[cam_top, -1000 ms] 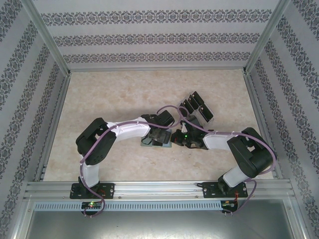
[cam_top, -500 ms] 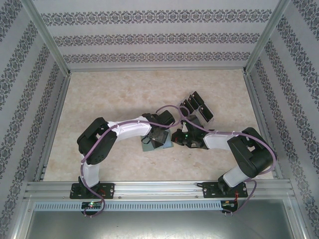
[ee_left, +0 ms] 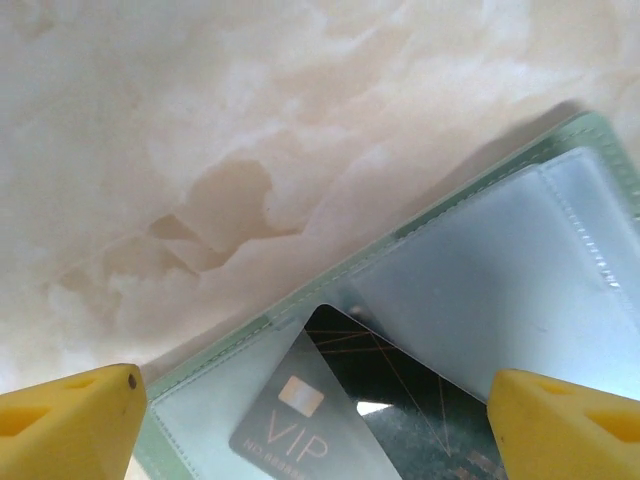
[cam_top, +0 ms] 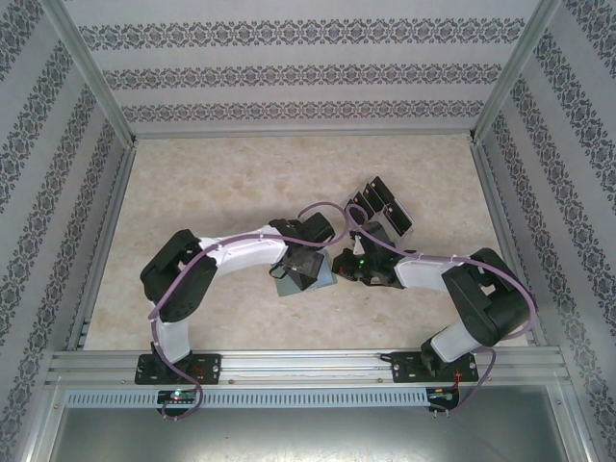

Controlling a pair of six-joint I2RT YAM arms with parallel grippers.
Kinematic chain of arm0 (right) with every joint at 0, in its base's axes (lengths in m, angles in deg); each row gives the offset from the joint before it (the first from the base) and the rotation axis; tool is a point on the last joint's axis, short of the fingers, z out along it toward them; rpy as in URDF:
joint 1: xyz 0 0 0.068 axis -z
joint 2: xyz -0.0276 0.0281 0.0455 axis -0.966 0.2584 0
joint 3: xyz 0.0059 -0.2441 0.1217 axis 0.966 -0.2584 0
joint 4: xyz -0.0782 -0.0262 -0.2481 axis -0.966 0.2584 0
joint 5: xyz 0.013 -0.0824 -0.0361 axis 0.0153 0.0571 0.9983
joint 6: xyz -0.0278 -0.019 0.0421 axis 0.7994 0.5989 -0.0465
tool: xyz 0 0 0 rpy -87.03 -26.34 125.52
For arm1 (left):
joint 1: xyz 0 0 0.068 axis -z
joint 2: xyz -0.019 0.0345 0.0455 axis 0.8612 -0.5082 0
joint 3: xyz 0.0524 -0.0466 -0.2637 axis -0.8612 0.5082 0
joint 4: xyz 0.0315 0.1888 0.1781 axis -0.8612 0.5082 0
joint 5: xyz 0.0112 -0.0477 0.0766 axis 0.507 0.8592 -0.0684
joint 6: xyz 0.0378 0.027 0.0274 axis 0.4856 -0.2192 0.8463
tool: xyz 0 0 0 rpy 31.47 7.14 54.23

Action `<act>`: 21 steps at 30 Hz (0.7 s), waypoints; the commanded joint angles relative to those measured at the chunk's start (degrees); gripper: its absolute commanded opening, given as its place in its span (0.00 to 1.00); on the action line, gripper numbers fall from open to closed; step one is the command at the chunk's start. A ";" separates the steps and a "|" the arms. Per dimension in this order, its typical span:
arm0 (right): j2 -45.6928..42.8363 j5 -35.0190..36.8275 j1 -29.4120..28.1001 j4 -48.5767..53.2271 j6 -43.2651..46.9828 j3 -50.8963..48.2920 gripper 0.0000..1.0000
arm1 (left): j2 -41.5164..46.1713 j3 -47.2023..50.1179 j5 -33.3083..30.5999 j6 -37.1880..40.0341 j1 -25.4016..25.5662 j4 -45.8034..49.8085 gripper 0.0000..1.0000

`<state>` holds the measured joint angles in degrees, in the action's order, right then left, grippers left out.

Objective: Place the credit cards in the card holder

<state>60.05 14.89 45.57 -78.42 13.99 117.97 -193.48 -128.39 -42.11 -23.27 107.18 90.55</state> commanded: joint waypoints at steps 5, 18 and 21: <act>-5.79 -2.23 0.12 5.18 2.58 2.48 0.00 | 10.92 6.99 2.75 -3.71 -5.51 -1.47 0.91; -0.59 -7.44 -5.25 10.80 7.35 12.51 0.37 | 15.86 22.04 8.99 -6.34 -8.88 -9.41 0.91; 2.12 -7.78 -6.16 10.89 7.85 13.63 0.38 | 14.52 22.14 8.64 -6.19 -8.96 -10.16 0.91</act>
<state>59.70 8.79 40.24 -69.54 19.80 130.15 -177.79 -106.30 -33.89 -28.61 98.72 83.71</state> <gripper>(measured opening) 0.376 0.912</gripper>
